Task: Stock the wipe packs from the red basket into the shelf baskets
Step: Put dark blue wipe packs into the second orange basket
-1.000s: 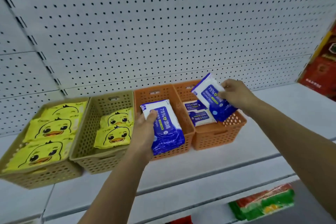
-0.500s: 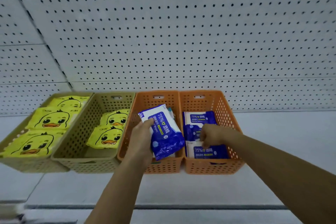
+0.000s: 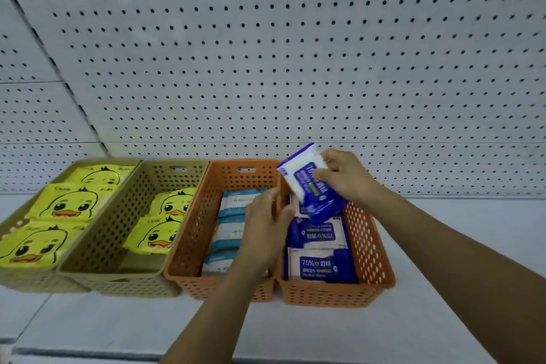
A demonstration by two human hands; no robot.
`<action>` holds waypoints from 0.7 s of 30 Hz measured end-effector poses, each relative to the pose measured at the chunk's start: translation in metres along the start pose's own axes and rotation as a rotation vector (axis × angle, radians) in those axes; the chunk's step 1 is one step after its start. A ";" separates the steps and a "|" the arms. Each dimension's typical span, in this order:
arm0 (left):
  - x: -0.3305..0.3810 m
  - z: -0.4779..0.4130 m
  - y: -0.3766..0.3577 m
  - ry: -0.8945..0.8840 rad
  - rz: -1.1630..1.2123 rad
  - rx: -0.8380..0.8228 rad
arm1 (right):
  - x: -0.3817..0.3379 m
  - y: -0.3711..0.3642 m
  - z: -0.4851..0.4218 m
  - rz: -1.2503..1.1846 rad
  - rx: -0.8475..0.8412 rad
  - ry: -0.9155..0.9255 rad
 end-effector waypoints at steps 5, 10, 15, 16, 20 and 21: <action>-0.021 0.005 -0.016 0.051 -0.220 -0.120 | 0.024 -0.003 -0.036 0.471 -0.024 0.109; -0.017 0.007 -0.014 0.025 -0.209 -0.076 | 0.038 -0.058 -0.056 0.710 -0.294 0.161; -0.008 0.007 -0.011 -0.044 -0.215 -0.048 | 0.053 -0.077 -0.061 0.858 -0.226 0.199; -0.010 0.007 -0.011 -0.033 -0.203 -0.051 | 0.048 -0.078 -0.058 0.950 -0.168 0.274; -0.018 0.006 -0.014 -0.012 -0.219 -0.061 | 0.075 -0.099 -0.034 0.954 -0.378 0.166; -0.018 0.006 -0.013 -0.014 -0.231 -0.056 | 0.089 -0.106 -0.026 0.925 -0.493 0.079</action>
Point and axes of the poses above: each hand's wrist, its own z-axis away from the middle knuckle, its own y-axis out of the back of the hand, x = y × z, the point moved 9 cm from there along -z, towards the middle knuckle, and after that the axes turned 5 degrees about x, right-handed, at the moved point
